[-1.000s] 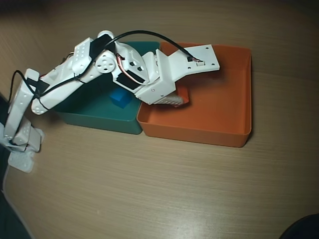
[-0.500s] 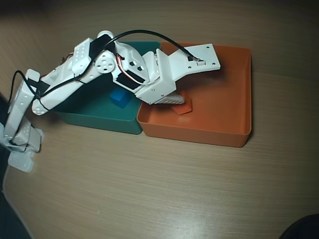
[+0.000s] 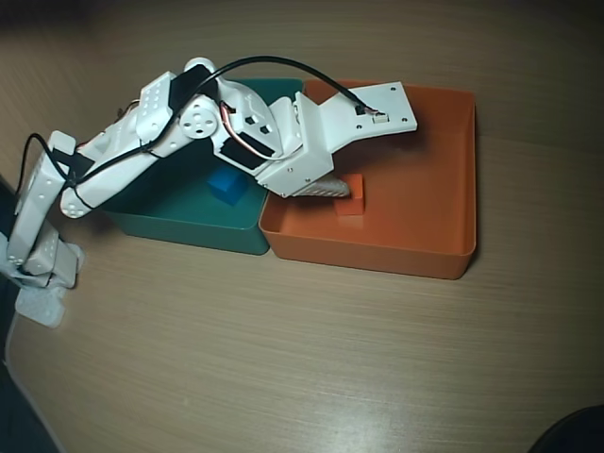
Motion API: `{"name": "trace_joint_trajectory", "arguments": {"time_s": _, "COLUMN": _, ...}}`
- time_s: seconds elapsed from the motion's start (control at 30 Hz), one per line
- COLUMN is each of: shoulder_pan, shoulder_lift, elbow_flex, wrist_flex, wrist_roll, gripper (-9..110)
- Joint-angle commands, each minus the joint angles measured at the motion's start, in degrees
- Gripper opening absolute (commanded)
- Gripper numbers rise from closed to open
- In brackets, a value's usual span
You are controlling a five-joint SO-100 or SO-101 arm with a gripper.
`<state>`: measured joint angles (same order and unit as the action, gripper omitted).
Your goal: Grasp a cube and put it in the box.
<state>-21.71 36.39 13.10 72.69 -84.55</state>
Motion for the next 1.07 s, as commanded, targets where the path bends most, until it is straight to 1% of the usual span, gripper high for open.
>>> {"name": "trace_joint_trajectory", "arguments": {"time_s": 0.0, "shoulder_pan": 0.0, "shoulder_lift": 1.4, "elbow_flex": -4.7, "wrist_flex": -0.4, "wrist_roll": 0.0, "gripper": 45}}
{"name": "trace_joint_trajectory", "arguments": {"time_s": 0.17, "shoulder_pan": 0.0, "shoulder_lift": 1.5, "elbow_flex": -4.5, "wrist_flex": -0.4, "wrist_roll": 0.0, "gripper": 45}}
{"name": "trace_joint_trajectory", "arguments": {"time_s": 0.27, "shoulder_pan": 0.0, "shoulder_lift": 1.9, "elbow_flex": -4.0, "wrist_flex": -0.4, "wrist_roll": 0.2, "gripper": 40}}
{"name": "trace_joint_trajectory", "arguments": {"time_s": 0.37, "shoulder_pan": 0.0, "shoulder_lift": 2.1, "elbow_flex": -4.0, "wrist_flex": -0.3, "wrist_roll": 0.4, "gripper": 29}}
{"name": "trace_joint_trajectory", "arguments": {"time_s": 0.53, "shoulder_pan": -0.1, "shoulder_lift": 2.1, "elbow_flex": -4.0, "wrist_flex": -0.3, "wrist_roll": 0.5, "gripper": 7}}
{"name": "trace_joint_trajectory", "arguments": {"time_s": 0.67, "shoulder_pan": -0.1, "shoulder_lift": 2.2, "elbow_flex": -4.0, "wrist_flex": -0.3, "wrist_roll": 0.5, "gripper": -6}}
{"name": "trace_joint_trajectory", "arguments": {"time_s": 0.7, "shoulder_pan": -0.1, "shoulder_lift": 2.2, "elbow_flex": -4.0, "wrist_flex": -0.3, "wrist_roll": 0.5, "gripper": -7}}
{"name": "trace_joint_trajectory", "arguments": {"time_s": 0.87, "shoulder_pan": -0.1, "shoulder_lift": 2.2, "elbow_flex": -4.0, "wrist_flex": -0.3, "wrist_roll": 0.5, "gripper": -4}}
{"name": "trace_joint_trajectory", "arguments": {"time_s": 1.03, "shoulder_pan": 0.1, "shoulder_lift": 2.3, "elbow_flex": -3.8, "wrist_flex": -0.3, "wrist_roll": 0.3, "gripper": -6}}
